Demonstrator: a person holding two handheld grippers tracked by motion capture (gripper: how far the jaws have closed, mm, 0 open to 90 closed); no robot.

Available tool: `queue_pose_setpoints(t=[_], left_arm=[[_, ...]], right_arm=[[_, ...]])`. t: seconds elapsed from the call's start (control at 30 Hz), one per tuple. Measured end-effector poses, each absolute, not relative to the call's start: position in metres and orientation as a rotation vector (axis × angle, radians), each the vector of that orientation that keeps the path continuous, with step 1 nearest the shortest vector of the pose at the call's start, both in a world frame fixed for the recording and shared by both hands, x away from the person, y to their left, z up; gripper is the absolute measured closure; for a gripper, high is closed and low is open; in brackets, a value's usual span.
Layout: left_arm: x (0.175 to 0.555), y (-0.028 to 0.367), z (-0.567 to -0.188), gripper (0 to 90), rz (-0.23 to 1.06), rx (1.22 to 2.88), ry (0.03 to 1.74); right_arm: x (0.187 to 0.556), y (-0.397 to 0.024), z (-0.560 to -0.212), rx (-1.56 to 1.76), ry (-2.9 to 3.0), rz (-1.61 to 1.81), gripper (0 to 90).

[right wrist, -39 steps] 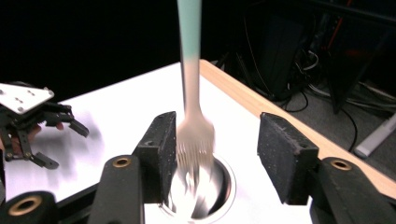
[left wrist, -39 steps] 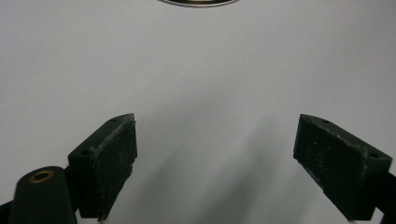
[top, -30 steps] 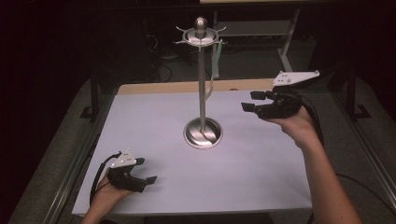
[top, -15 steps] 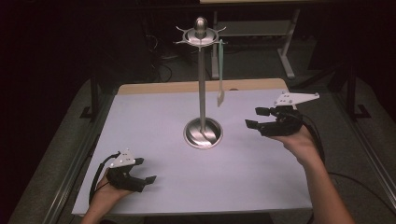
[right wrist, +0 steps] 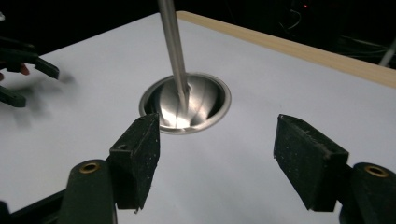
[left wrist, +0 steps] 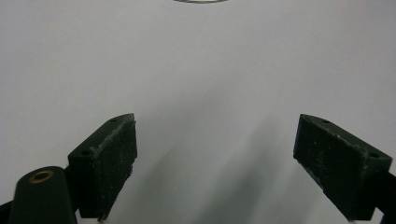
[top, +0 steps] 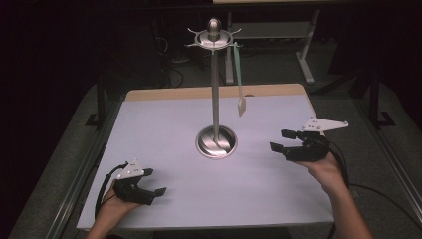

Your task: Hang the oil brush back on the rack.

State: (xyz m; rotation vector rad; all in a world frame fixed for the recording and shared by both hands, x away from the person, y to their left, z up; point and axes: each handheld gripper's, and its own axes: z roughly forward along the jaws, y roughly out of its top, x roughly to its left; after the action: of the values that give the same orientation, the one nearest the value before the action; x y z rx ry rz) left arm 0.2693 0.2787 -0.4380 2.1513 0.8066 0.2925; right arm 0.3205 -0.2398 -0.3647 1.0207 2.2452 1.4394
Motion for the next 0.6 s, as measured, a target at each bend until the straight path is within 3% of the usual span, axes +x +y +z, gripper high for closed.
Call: queue_pose_setpoints(t=[0.6], left_arm=[[0.269, 0.28, -0.439, 13.2, 0.305, 2.145, 0.803]], right_arm=[[0.293, -0.269, -0.419, 1.153, 2.154, 1.423, 28.4]])
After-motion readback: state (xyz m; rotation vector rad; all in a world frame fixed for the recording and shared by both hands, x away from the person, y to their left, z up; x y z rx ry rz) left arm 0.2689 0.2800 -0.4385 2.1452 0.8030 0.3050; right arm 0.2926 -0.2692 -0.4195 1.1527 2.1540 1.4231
